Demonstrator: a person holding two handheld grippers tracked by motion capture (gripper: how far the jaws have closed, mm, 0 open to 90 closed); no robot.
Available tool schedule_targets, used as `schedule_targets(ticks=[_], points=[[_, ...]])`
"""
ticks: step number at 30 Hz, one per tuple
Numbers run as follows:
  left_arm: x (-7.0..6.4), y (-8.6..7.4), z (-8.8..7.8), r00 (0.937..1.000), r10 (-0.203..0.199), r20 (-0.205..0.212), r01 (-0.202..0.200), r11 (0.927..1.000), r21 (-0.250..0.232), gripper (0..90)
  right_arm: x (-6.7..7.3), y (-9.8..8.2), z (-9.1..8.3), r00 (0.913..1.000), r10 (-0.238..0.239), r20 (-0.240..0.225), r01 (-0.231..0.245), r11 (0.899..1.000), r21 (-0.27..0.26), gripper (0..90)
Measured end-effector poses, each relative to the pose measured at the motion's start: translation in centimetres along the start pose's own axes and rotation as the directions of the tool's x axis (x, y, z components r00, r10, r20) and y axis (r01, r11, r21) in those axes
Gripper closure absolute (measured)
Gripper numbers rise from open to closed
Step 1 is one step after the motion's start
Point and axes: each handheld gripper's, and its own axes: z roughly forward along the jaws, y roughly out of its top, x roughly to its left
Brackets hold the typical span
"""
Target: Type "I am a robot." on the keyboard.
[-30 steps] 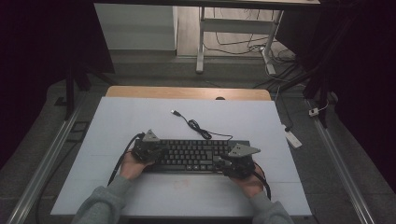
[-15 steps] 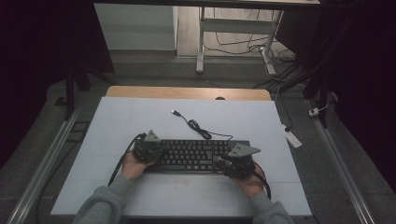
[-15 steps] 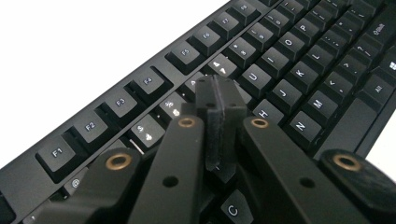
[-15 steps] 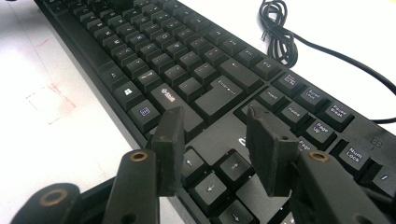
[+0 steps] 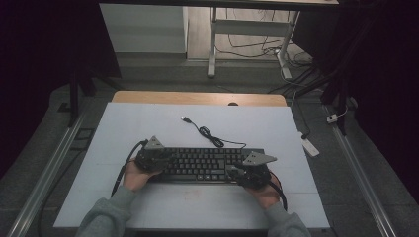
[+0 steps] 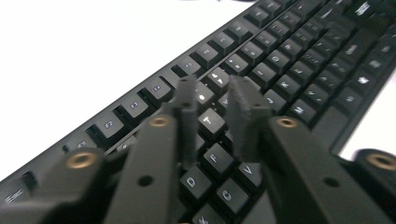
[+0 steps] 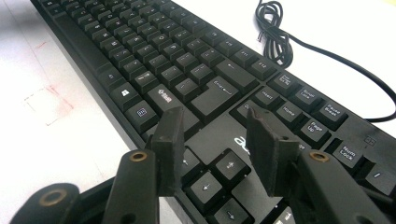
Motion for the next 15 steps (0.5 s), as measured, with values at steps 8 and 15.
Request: schedule_targets(ticks=[8,15], points=[[-0.2,-0.9,-2.0,0.9995,-0.032,-0.004,0.032,0.9995,-0.007,43.1,0.0,0.0,0.0,1.0000,-0.001,-0.006,0.001,1.000,0.003,57.2],[0.1,-2.4,-3.9,0.9979,-0.065,-0.004,0.064,0.9978,-0.014,35.9,0.0,-0.1,0.0,1.0000,-0.001,-0.004,0.001,1.000,0.007,57.2]])
